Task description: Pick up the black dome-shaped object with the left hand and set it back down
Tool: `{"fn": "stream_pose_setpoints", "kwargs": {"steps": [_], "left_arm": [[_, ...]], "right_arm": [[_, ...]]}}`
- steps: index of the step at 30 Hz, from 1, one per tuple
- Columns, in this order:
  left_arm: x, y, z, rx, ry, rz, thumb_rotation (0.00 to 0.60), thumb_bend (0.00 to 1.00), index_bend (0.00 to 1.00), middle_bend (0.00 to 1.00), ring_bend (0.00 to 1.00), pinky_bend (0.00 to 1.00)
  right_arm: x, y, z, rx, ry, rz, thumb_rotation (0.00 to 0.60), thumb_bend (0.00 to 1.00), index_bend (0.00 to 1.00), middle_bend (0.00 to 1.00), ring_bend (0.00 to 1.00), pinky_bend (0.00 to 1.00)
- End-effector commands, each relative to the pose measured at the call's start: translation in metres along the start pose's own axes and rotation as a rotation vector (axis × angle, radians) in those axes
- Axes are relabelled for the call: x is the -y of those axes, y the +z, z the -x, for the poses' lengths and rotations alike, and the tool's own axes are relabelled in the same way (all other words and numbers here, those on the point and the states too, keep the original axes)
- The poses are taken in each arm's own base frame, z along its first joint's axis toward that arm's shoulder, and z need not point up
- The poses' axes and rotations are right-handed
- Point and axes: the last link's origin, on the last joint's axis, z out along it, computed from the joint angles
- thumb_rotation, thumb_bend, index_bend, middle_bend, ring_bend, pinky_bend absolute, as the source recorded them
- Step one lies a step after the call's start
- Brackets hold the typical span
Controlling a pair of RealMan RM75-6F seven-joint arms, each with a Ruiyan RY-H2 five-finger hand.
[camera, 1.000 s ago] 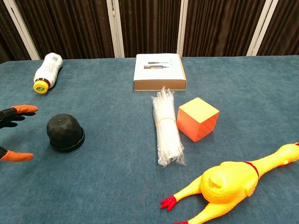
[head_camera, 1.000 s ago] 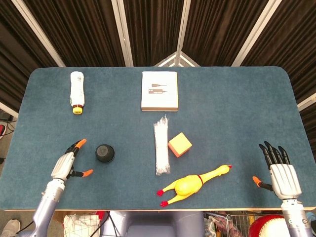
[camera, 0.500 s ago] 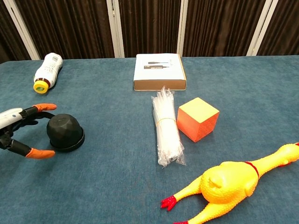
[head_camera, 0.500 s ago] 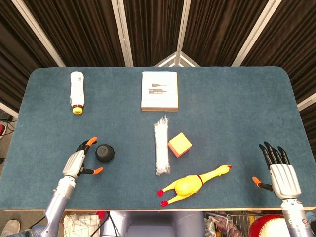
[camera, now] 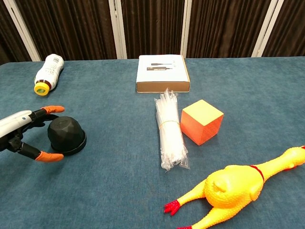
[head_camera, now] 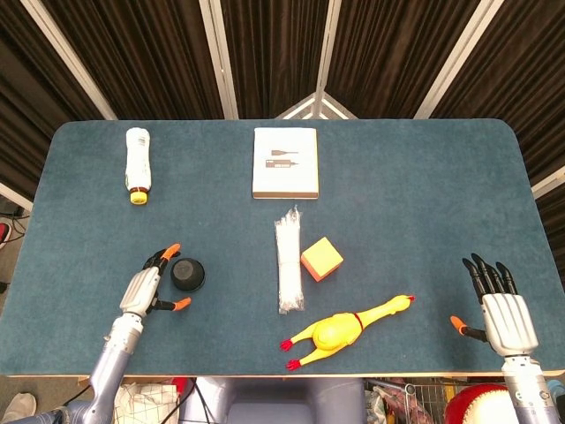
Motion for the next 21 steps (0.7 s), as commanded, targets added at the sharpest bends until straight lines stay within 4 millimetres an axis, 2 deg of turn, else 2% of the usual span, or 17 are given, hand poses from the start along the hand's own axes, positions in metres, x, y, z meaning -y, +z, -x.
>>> {"fn": "stream_pose_setpoints", "kwargs": {"steps": [1,21], "left_arm": [[0.0005,0.0005,0.0021,0.007,0.005,-0.002,0.600,0.16,0.06,0.15,0.00,0.00],[0.0002,0.0103,0.0086,-0.007,0.015,-0.008,0.600,0.31,0.07,0.20,0.00,0.00]], "right_arm": [[-0.0002,-0.0001,0.0000,0.001,0.001,0.001,0.600,0.19,0.02,0.03,0.12,0.00],[0.0015,0.0021,0.0050,0.024,0.002,0.000,0.600,0.19,0.02,0.03,0.12,0.00]]}}
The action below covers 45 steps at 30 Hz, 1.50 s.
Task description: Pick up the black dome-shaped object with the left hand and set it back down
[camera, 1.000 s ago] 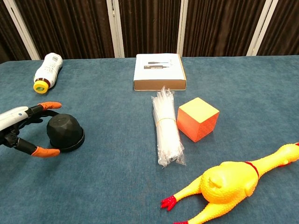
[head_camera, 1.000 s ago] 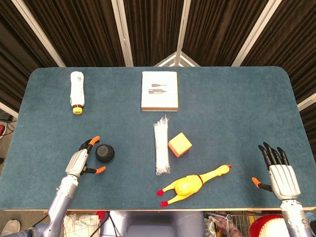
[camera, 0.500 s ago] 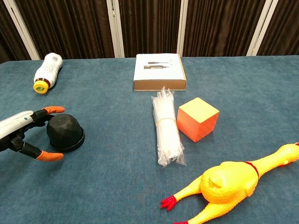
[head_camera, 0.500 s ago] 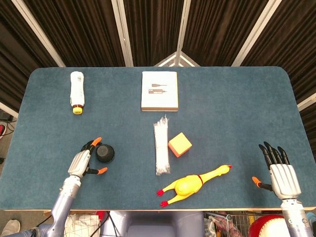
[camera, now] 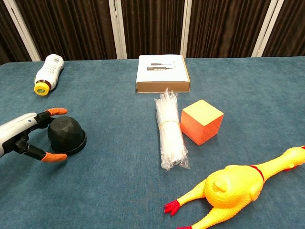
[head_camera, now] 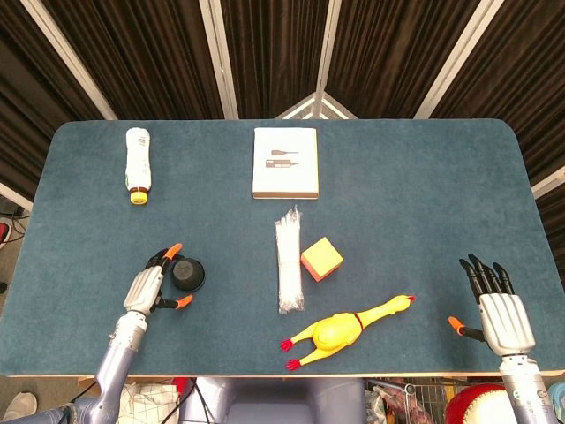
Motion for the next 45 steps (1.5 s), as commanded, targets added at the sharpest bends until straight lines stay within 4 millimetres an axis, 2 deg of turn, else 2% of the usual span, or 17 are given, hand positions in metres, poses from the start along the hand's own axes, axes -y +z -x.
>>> {"fn": "stream_pose_setpoints", "kwargs": {"steps": [1,8,17,22,30,38,41,45], "left_arm": [[0.000,0.001,0.002,0.003,-0.001,-0.001,0.600,0.32,0.07,0.20,0.00,0.00],[-0.001,0.004,0.004,0.005,0.000,0.001,0.600,0.38,0.08,0.22,0.00,0.00],[-0.003,0.004,0.004,-0.003,0.012,0.006,0.600,0.40,0.09,0.25,0.00,0.00],[-0.003,0.004,0.002,-0.016,0.002,0.004,0.600,0.48,0.10,0.30,0.00,0.00],[-0.007,0.005,-0.013,-0.063,-0.013,0.003,0.600,0.56,0.11,0.36,0.00,0.00],[-0.028,0.004,-0.043,-0.096,-0.029,0.039,0.600,0.57,0.14,0.38,0.00,0.00],[-0.042,0.005,-0.052,-0.084,-0.027,0.050,0.600,0.58,0.15,0.38,0.00,0.00],[-0.075,0.009,-0.060,-0.055,-0.032,0.088,0.600,0.57,0.15,0.39,0.00,0.00]], "right_arm": [[0.000,0.001,0.001,0.003,0.000,0.000,0.600,0.19,0.02,0.03,0.12,0.00],[0.000,-0.001,0.002,0.008,0.002,-0.001,0.600,0.19,0.02,0.03,0.12,0.00],[0.002,-0.001,0.002,0.013,0.008,-0.008,0.600,0.19,0.02,0.03,0.12,0.00],[0.001,0.000,0.002,0.011,0.005,-0.005,0.600,0.19,0.02,0.03,0.12,0.00],[0.001,0.000,0.003,0.017,0.001,-0.002,0.600,0.19,0.02,0.03,0.12,0.00],[0.003,-0.003,0.003,0.013,0.008,-0.007,0.600,0.19,0.02,0.03,0.12,0.00],[0.003,-0.004,0.003,0.012,0.009,-0.008,0.600,0.19,0.02,0.03,0.12,0.00],[0.003,-0.001,0.000,0.006,0.014,-0.009,0.600,0.19,0.02,0.03,0.12,0.00]]}}
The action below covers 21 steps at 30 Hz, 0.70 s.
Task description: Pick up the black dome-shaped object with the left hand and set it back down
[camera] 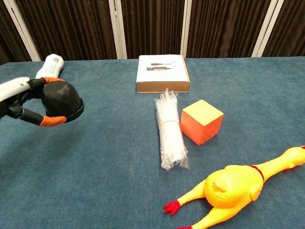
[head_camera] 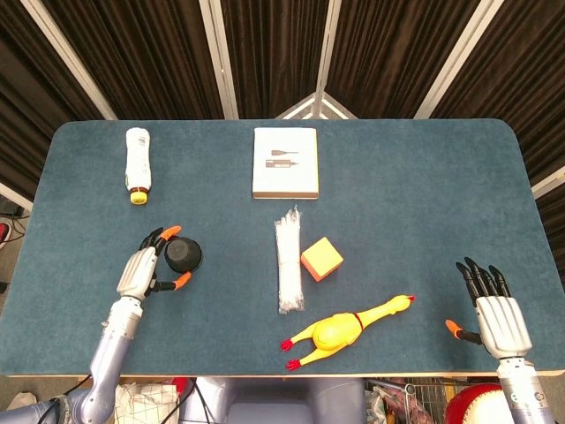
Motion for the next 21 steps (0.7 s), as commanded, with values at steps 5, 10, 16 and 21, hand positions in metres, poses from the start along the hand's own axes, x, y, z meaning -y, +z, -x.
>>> {"fn": "stream_pose_setpoints", "kwargs": {"steps": [5,10,16,21], "left_arm": [[-0.052,0.012,-0.005,0.073,0.019,0.042,0.600,0.58,0.18,0.40,0.00,0.00],[-0.066,0.004,-0.019,0.115,0.036,0.031,0.600,0.58,0.21,0.40,0.00,0.00],[-0.040,-0.047,-0.106,-0.023,0.082,-0.040,0.600,0.59,0.23,0.41,0.00,0.00],[-0.024,-0.059,-0.125,-0.034,-0.026,-0.057,0.600,0.59,0.24,0.42,0.00,0.00]], "right_arm": [[0.000,0.000,-0.005,-0.011,0.004,-0.004,0.600,0.19,0.02,0.03,0.12,0.00],[-0.002,-0.001,-0.009,-0.028,0.009,0.003,0.600,0.19,0.02,0.03,0.12,0.00],[0.000,-0.003,-0.009,-0.022,0.016,-0.004,0.600,0.19,0.02,0.03,0.12,0.00],[0.001,-0.004,-0.010,-0.025,0.021,-0.003,0.600,0.19,0.02,0.03,0.12,0.00]]}}
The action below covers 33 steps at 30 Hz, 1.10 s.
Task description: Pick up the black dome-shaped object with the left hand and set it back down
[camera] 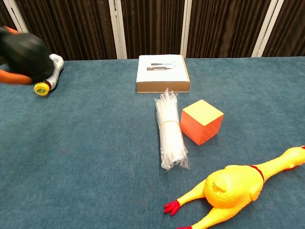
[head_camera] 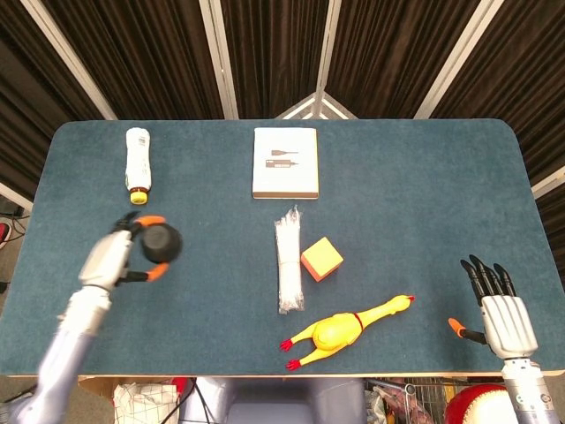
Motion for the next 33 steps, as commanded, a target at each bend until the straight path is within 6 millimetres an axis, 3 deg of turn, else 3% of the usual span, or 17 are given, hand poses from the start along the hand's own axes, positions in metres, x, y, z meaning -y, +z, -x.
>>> {"fn": "stream_pose_setpoints", "kwargs": {"steps": [1,6,9,11,14,17,19,21,24,29,31,33], "left_arm": [[0.010,-0.021,-0.012,0.014,-0.125,-0.010,0.600,0.59,0.24,0.42,0.00,0.00],[-0.027,-0.002,0.053,0.223,-0.096,0.085,0.600,0.59,0.24,0.41,0.00,0.00],[-0.054,0.004,0.072,0.240,-0.055,0.136,0.600,0.60,0.24,0.41,0.00,0.00],[-0.066,0.002,0.063,0.192,-0.070,0.148,0.600,0.60,0.24,0.41,0.00,0.00],[-0.073,-0.003,0.021,0.050,-0.148,0.140,0.600,0.60,0.24,0.41,0.00,0.00],[-0.062,-0.018,-0.027,-0.097,-0.220,0.116,0.600,0.60,0.25,0.41,0.00,0.00],[-0.050,-0.026,-0.035,-0.111,-0.208,0.091,0.600,0.60,0.25,0.41,0.00,0.00],[-0.038,-0.031,-0.030,-0.088,-0.180,0.066,0.600,0.60,0.25,0.41,0.00,0.00],[-0.022,-0.029,0.007,0.027,-0.154,0.040,0.600,0.60,0.26,0.41,0.00,0.00],[-0.028,-0.007,0.074,0.227,-0.148,0.058,0.600,0.60,0.25,0.40,0.00,0.00],[-0.038,0.001,0.078,0.225,-0.141,0.074,0.600,0.61,0.25,0.40,0.00,0.00],[-0.050,0.003,0.055,0.140,-0.185,0.095,0.600,0.61,0.25,0.40,0.00,0.00]], "right_arm": [[0.000,0.000,-0.001,-0.003,0.003,-0.001,0.600,0.19,0.02,0.03,0.12,0.00],[-0.002,0.002,0.001,0.007,-0.002,0.004,0.600,0.19,0.02,0.03,0.12,0.00],[-0.003,0.002,0.002,0.012,-0.003,0.007,0.600,0.19,0.02,0.03,0.12,0.00],[-0.003,0.002,0.001,0.009,0.000,0.007,0.600,0.19,0.02,0.03,0.12,0.00],[-0.002,0.000,0.002,0.011,0.004,-0.003,0.600,0.19,0.02,0.03,0.12,0.00],[0.000,-0.001,0.003,0.017,0.006,-0.012,0.600,0.19,0.02,0.03,0.12,0.00],[0.001,-0.001,0.002,0.016,0.008,-0.013,0.600,0.19,0.02,0.03,0.12,0.00],[0.002,-0.001,0.002,0.016,0.006,-0.016,0.600,0.19,0.02,0.03,0.12,0.00],[0.005,-0.002,0.005,0.021,0.006,-0.022,0.600,0.19,0.02,0.03,0.12,0.00],[0.005,0.000,0.011,0.043,-0.006,-0.021,0.600,0.19,0.02,0.03,0.12,0.00],[0.005,0.001,0.014,0.053,-0.010,-0.018,0.600,0.19,0.02,0.03,0.12,0.00],[0.005,0.000,0.015,0.058,-0.012,-0.016,0.600,0.19,0.02,0.03,0.12,0.00]]}}
